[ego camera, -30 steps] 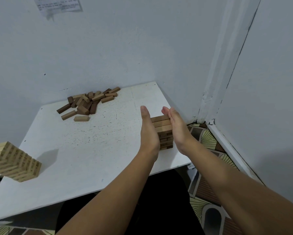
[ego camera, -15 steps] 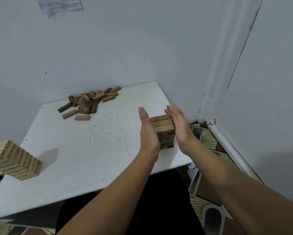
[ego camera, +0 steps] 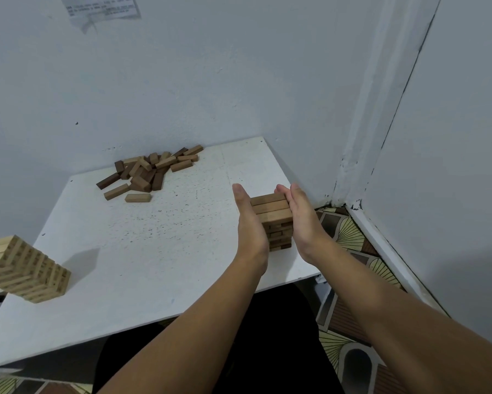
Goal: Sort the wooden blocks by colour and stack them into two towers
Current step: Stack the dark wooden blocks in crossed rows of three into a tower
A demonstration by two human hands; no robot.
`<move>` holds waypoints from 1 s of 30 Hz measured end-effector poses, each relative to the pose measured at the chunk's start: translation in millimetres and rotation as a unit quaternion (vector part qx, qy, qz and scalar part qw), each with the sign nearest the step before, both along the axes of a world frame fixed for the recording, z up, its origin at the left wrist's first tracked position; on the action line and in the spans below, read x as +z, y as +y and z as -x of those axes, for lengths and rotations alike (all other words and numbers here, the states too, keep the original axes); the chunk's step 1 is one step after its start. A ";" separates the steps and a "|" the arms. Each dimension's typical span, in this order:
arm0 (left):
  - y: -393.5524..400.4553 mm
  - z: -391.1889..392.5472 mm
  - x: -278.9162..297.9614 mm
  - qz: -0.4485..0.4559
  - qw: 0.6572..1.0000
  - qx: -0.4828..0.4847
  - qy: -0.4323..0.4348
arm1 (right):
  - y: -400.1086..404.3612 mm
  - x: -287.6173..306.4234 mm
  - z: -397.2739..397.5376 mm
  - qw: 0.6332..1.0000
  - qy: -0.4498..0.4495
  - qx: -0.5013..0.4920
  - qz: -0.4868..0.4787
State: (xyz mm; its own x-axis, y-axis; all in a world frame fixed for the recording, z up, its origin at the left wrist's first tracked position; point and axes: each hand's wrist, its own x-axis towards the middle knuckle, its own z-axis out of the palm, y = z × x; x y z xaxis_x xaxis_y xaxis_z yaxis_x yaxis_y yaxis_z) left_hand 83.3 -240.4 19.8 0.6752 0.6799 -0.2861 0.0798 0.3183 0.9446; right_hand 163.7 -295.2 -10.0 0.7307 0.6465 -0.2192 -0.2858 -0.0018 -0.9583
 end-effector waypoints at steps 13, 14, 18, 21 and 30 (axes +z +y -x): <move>82.3 24.0 1.4 -0.208 0.975 0.045 0.065 | 12.7 32.6 -42.8 0.977 -0.159 0.070 0.121; 97.3 26.9 -0.9 -0.239 0.967 0.035 0.078 | 20.1 37.3 -46.3 0.969 -0.175 0.095 0.149; 162.1 41.6 -8.1 -0.361 0.918 0.013 0.163 | 60.1 60.9 -54.6 0.931 -0.231 0.174 0.220; 198.7 44.9 -8.0 -0.403 0.883 -0.005 0.239 | 95.2 66.4 -59.1 0.882 -0.287 0.242 0.284; 284.3 3.0 -9.5 -0.517 0.722 -0.140 0.438 | 212.2 33.4 -84.1 0.698 -0.469 0.348 0.415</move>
